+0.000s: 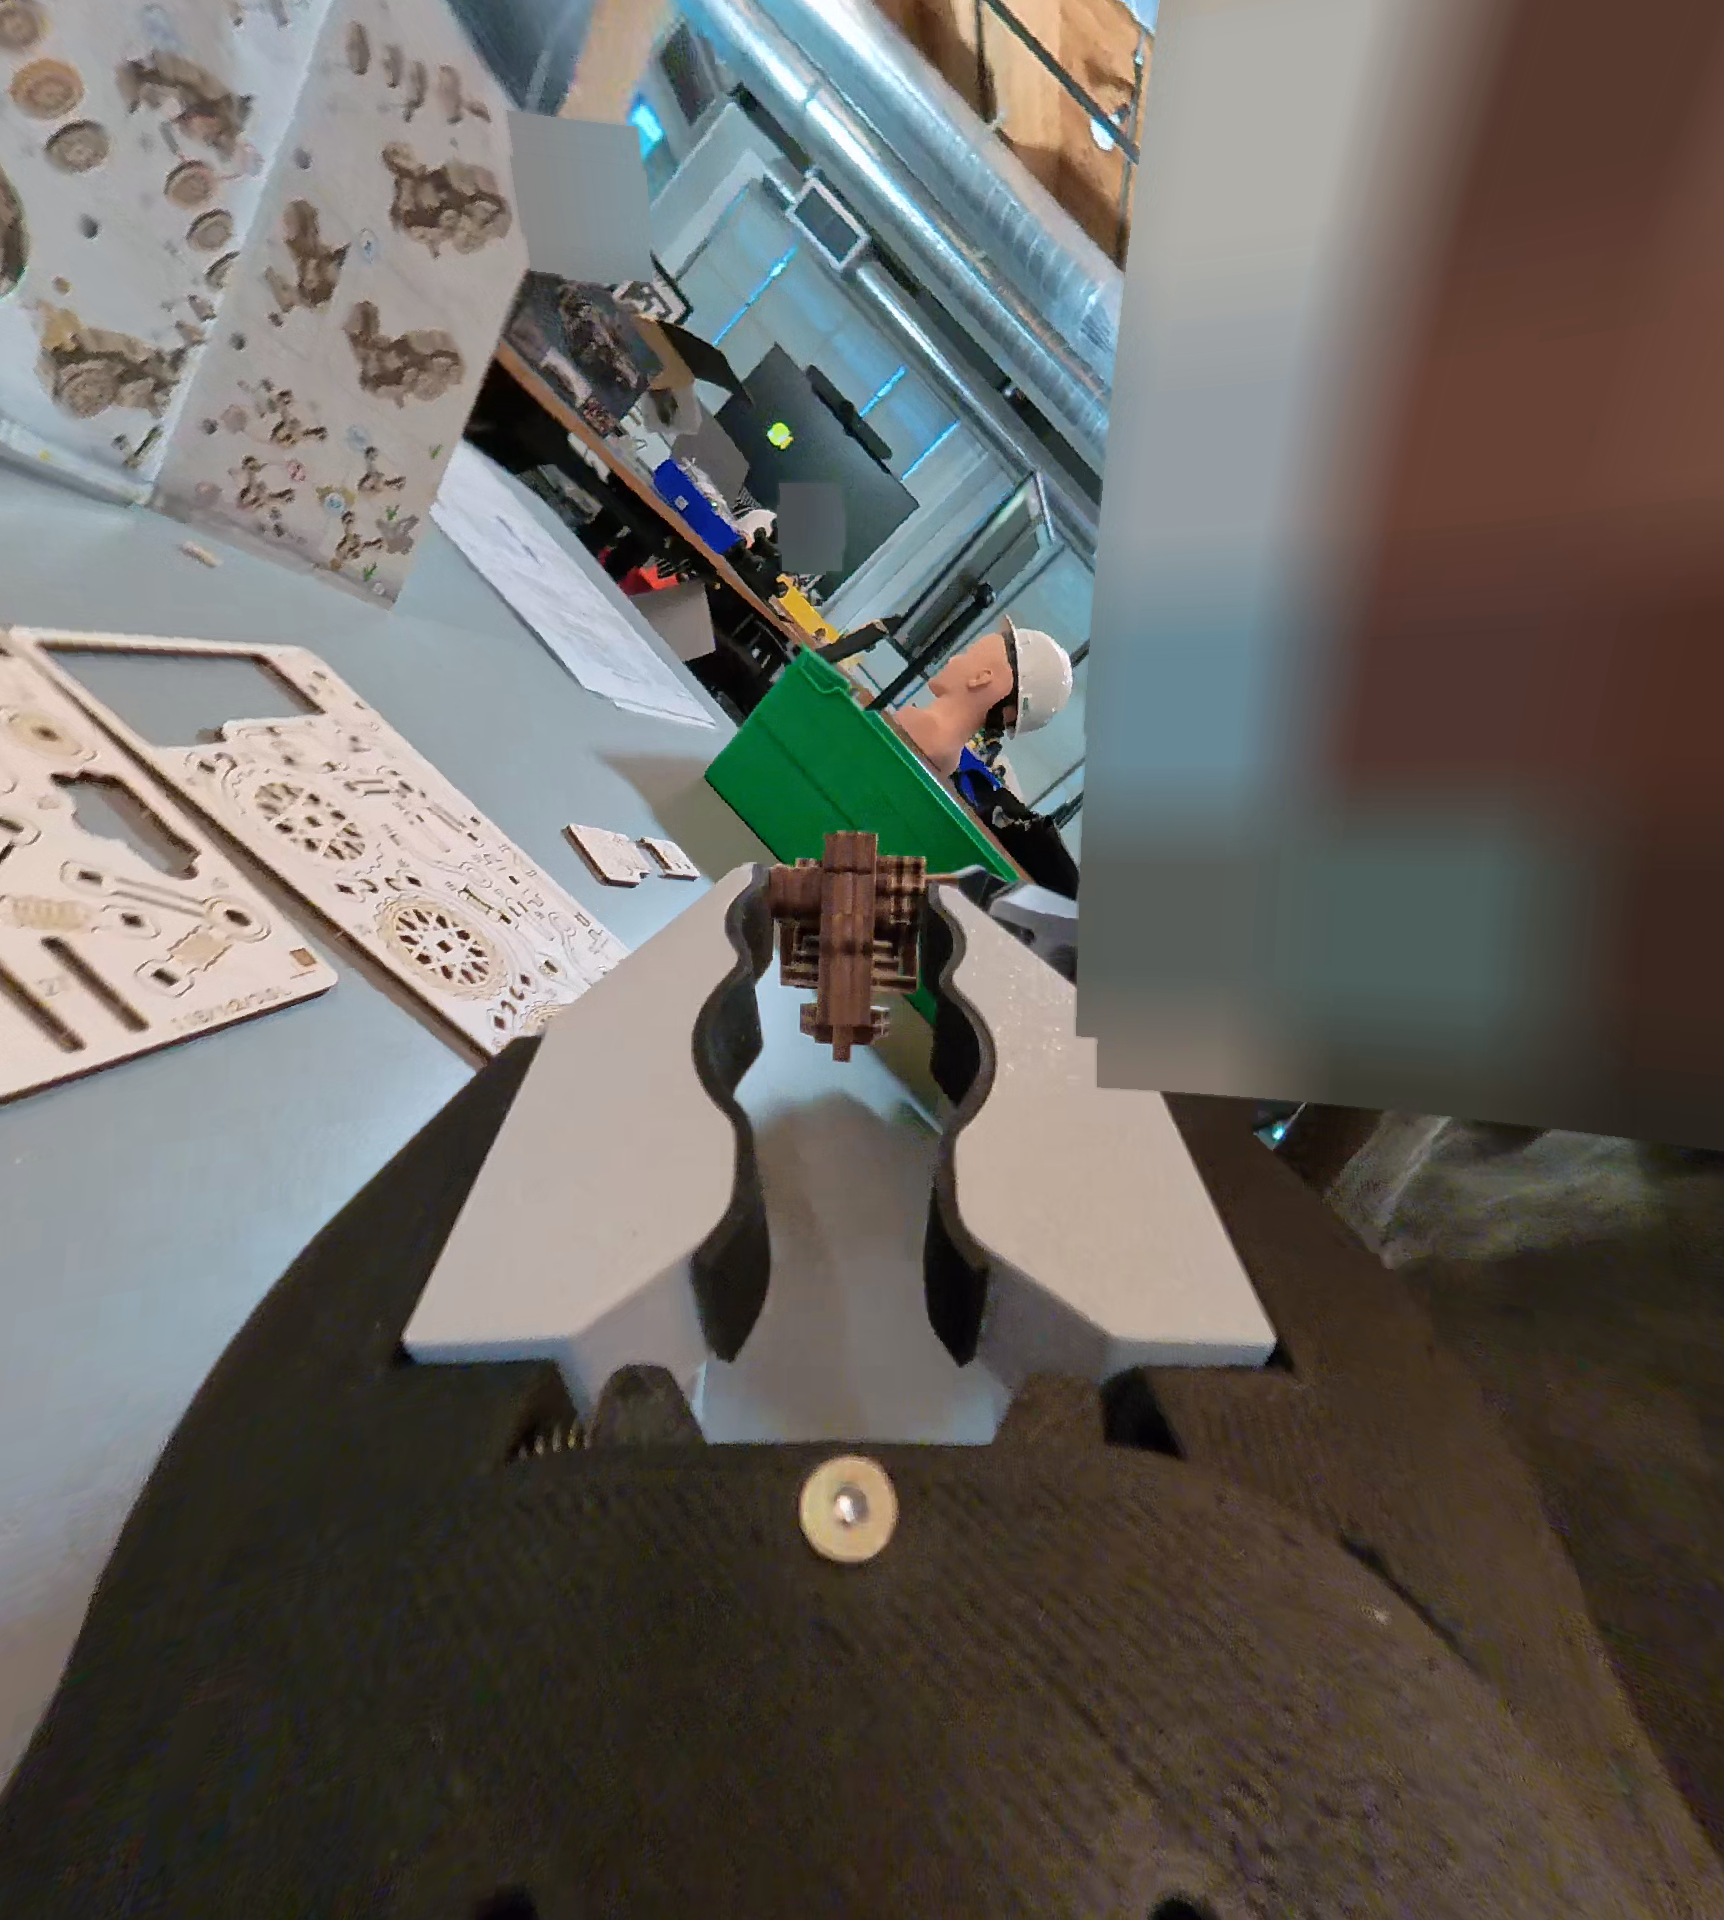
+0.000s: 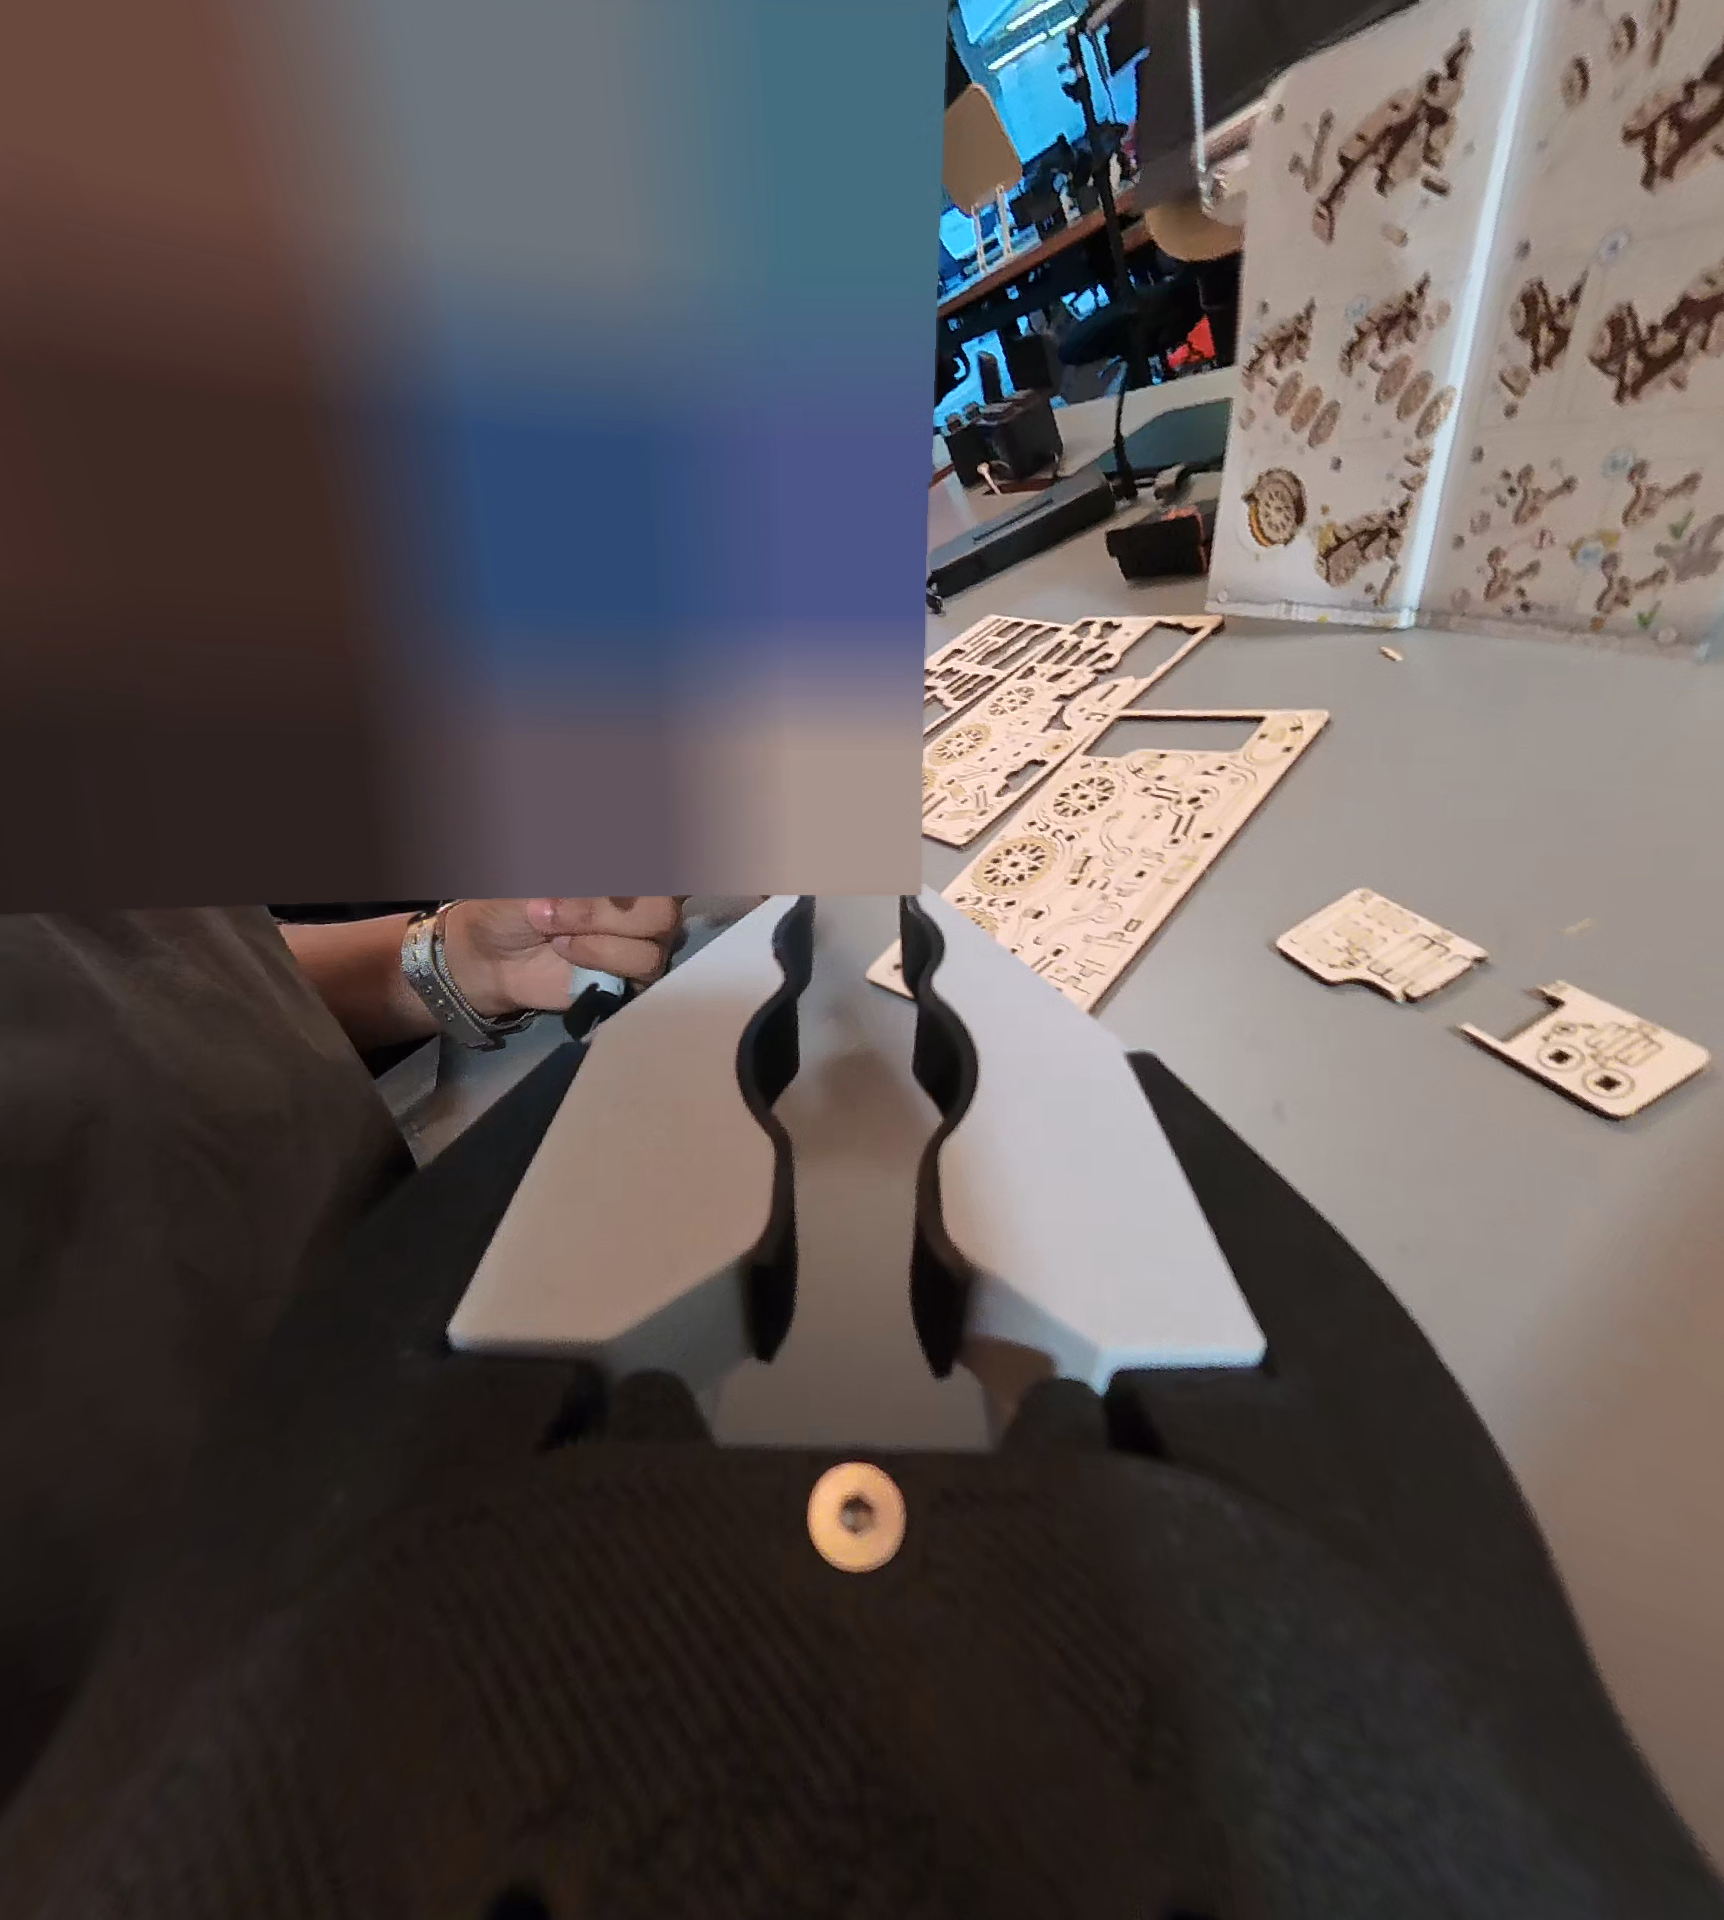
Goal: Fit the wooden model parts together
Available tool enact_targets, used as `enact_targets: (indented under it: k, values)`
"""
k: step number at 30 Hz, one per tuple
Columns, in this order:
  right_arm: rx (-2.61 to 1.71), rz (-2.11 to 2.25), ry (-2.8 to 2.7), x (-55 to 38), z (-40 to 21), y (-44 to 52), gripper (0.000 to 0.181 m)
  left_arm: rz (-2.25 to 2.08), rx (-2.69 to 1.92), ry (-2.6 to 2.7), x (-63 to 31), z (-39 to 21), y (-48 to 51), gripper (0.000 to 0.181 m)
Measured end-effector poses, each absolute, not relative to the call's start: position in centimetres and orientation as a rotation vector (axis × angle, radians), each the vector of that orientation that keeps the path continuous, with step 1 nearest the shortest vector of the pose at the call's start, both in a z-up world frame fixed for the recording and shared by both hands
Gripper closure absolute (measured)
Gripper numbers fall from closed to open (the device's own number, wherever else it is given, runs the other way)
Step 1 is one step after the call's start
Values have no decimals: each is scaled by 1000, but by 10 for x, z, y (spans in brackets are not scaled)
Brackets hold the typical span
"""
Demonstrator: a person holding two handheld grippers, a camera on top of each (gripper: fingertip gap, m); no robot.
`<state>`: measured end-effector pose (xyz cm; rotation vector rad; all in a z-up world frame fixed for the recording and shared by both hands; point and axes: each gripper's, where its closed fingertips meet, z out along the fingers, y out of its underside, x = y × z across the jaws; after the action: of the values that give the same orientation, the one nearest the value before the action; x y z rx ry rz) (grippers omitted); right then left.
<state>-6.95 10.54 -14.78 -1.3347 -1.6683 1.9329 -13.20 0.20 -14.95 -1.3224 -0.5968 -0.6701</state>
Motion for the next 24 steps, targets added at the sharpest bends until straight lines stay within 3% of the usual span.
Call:
enact_targets:
  k: [16,24]
  values:
    - [-1140,1883,-1753,-48,-133,73,167,-398,-1447,-243,-86,-133,3,156]
    - [-806,1380,-1835,-43,-140,44,166,-312,-1607,-294,-70,-151,15,156]
